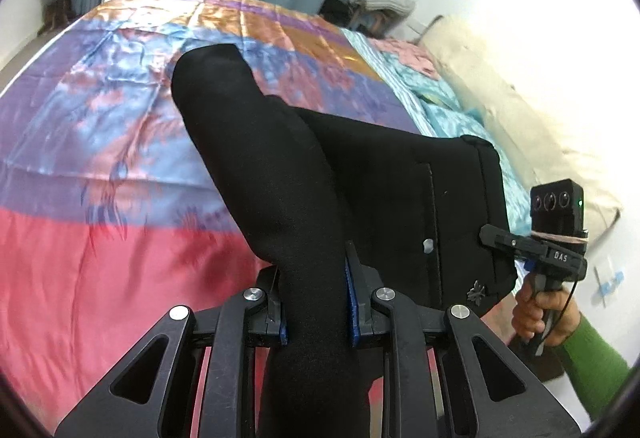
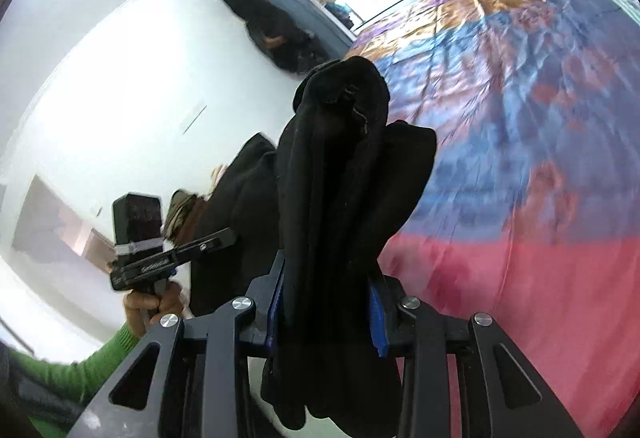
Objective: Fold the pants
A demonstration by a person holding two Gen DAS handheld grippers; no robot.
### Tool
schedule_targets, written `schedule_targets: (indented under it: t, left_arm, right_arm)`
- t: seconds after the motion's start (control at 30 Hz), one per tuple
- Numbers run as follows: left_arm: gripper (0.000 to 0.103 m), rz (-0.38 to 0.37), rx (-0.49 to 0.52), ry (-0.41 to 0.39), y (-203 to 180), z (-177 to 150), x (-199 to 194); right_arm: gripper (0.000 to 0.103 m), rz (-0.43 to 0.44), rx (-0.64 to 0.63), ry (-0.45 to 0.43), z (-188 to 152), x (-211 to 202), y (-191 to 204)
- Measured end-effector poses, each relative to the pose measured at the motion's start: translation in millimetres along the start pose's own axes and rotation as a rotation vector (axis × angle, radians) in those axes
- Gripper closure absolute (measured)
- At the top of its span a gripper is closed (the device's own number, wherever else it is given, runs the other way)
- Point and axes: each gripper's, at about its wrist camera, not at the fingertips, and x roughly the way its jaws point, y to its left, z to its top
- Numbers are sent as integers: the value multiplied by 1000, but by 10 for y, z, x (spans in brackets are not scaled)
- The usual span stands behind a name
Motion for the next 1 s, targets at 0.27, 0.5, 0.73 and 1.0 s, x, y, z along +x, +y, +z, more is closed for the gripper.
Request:
schedule_targets:
  t: [0.27,0.5,0.73,1.0]
  left_arm:
    - [34,461,-29,232,692,-260,1044]
    - [9,527,62,90,394,-437,487]
    - [7,632,208,17,-228,-844,169]
    - [5,611,254,44,-797,-1437,-166]
  right_arm:
    - [54,-501,315,140,-199,585,-1157]
    - [50,-627,116,113,-205,271,-803]
    - [0,-699,53,101,-570,31,-321]
    - [0,-798,-11,140,-1490,-15,244]
